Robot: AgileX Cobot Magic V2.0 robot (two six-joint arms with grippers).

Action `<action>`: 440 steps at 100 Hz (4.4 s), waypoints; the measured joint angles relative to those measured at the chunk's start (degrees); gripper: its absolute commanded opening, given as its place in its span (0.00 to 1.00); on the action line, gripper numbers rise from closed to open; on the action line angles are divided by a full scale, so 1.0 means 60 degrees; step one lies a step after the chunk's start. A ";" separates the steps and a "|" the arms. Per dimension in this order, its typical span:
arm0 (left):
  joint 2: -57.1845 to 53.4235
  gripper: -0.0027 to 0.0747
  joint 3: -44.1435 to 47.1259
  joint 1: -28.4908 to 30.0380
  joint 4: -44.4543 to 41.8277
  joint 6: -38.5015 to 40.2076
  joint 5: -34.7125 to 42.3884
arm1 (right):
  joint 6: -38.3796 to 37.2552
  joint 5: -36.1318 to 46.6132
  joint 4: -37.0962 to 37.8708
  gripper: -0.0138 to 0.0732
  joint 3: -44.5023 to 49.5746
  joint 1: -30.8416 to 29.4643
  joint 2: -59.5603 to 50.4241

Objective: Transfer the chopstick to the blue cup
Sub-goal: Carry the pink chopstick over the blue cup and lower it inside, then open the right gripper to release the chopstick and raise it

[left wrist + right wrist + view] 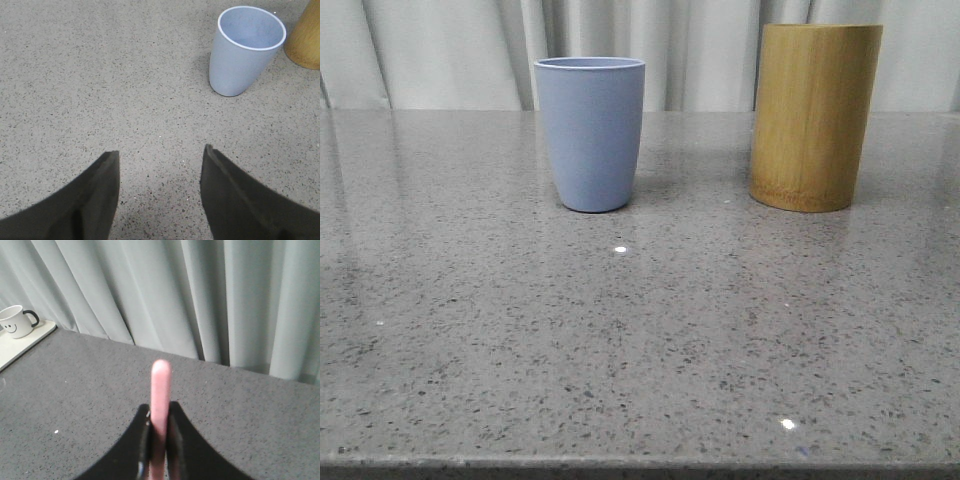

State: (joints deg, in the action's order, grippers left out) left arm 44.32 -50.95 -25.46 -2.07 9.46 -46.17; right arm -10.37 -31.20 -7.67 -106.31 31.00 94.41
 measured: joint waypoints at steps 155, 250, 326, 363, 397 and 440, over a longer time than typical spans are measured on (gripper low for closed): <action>-0.1070 0.32 0.0108 0.0000 -0.1403 0.1228 0.0258 | 0.0008 -0.0203 0.0962 0.40 0.0656 0.0082 0.0138; -0.2289 0.01 0.1981 0.0000 -0.1485 0.1271 0.1806 | -0.0119 0.3010 0.1104 0.09 1.0884 -0.1388 -0.8811; -0.2281 0.01 0.2198 0.0000 -0.1485 0.1287 0.2177 | -0.0119 0.3294 0.1104 0.09 1.2921 -0.1388 -1.1951; -0.2281 0.01 0.2198 0.0000 -0.1485 0.1287 0.2177 | -0.0119 0.3294 0.1104 0.09 1.2921 -0.1388 -1.1951; -0.2323 0.01 0.2525 0.0063 -0.1835 0.1287 0.2184 | -0.0119 0.3294 0.1104 0.09 1.2921 -0.1388 -1.1951; -0.3659 0.01 0.4701 0.2161 -0.0705 -0.0638 0.5110 | -0.0119 0.3294 0.1104 0.09 1.2921 -0.1388 -1.1951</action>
State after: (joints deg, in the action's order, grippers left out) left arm 22.37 -22.75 -12.49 -6.30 5.63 -15.51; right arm -11.08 -11.44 -1.05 -28.78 22.67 22.71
